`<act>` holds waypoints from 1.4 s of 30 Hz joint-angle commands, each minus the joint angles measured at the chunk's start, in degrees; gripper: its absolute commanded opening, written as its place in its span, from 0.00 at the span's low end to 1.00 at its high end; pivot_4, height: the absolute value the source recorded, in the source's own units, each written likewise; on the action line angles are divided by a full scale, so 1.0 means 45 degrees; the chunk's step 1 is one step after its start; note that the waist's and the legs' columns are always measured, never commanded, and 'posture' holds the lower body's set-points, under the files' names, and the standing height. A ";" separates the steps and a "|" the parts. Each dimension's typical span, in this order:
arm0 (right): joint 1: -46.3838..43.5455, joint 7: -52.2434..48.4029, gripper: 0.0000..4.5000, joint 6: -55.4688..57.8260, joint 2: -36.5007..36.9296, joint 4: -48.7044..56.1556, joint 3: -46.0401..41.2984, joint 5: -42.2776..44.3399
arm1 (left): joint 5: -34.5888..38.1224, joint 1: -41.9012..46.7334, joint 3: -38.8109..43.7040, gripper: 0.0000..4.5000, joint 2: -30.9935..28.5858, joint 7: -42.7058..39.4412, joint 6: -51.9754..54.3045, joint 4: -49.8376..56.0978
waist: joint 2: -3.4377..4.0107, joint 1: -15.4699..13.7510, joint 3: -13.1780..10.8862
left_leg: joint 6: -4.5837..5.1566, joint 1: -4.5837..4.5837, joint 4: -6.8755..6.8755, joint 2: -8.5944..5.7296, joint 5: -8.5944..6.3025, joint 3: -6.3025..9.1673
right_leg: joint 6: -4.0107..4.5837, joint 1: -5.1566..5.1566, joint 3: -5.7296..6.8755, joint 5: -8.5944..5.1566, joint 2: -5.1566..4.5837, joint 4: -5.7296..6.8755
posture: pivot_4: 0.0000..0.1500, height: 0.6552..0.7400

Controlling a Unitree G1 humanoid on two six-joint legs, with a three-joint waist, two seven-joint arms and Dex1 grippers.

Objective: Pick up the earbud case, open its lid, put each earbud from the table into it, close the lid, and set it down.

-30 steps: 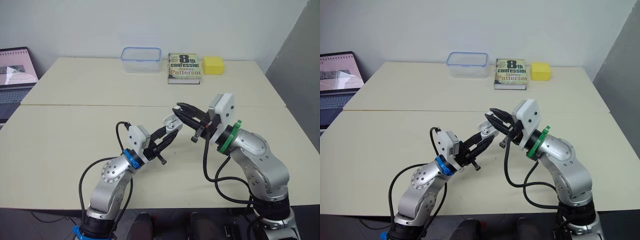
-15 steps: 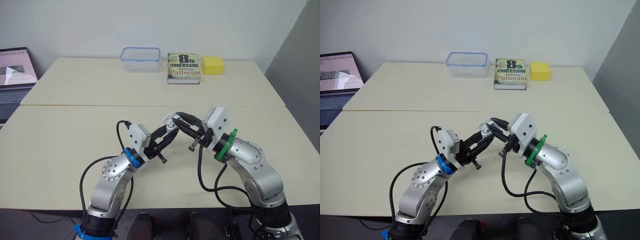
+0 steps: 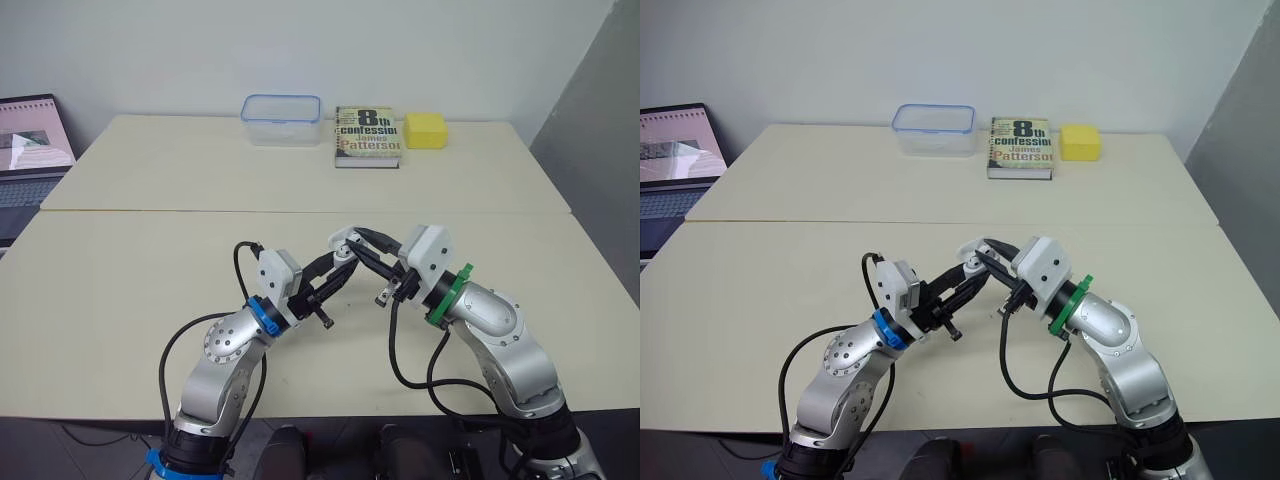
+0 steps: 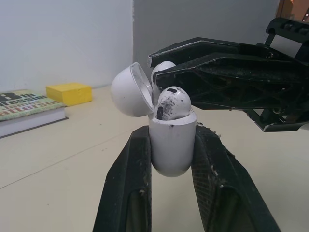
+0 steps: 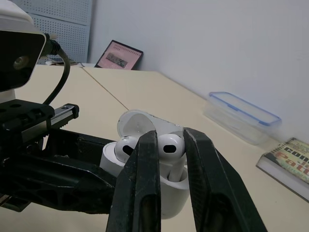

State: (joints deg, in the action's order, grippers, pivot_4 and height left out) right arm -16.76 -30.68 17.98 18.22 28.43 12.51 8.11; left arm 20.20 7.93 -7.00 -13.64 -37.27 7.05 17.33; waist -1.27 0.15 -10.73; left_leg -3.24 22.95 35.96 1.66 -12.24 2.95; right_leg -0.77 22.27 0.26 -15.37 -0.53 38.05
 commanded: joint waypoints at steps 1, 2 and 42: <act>0.0245 -0.0204 0.25 0.0340 0.0049 0.0378 -0.0077 0.0512 | 0.0211 0.0141 0.0077 0.17 0.0032 -0.0036 -0.0328 0.0582 | 0.0000 0.0000 0.0000 | 0.0000 0.0000 0.0000 0.0000 0.0000 0.0000 | 0.0000 0.0000 0.0000 0.0000 0.0000 0.0000 | 1.00 1.00; 0.0241 -0.0191 0.32 0.0451 0.0074 0.0448 -0.0150 0.0561 | 0.0216 0.0143 0.0080 0.17 0.0024 -0.0046 -0.0325 0.0577 | 0.0000 -0.0001 0.0000 | 0.0000 0.0001 -0.0001 0.0001 0.0000 0.0003 | 0.0000 0.0000 0.0002 0.0000 0.0000 0.0000 | 1.00 1.00; -0.3118 -0.8527 0.00 0.5633 0.8047 -0.0665 -0.2988 0.7327 | 0.3097 0.3467 -0.1713 0.17 -0.0841 -0.6516 0.3718 -0.1550 | 0.0018 0.0013 -0.0018 | 0.0008 0.0019 0.0000 -0.0003 -0.0005 -0.0006 | 0.0010 0.0006 0.0003 -0.0014 0.0007 -0.0028 | 1.00 1.00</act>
State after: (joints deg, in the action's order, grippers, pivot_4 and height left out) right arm -29.98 -68.10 42.54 53.82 22.84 0.10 38.90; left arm 33.78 23.26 -14.74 -17.77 -66.87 23.74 9.04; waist -1.19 0.21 -10.81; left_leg -3.21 23.04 35.96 1.65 -12.26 2.92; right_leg -0.72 22.30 0.27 -15.43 -0.50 37.92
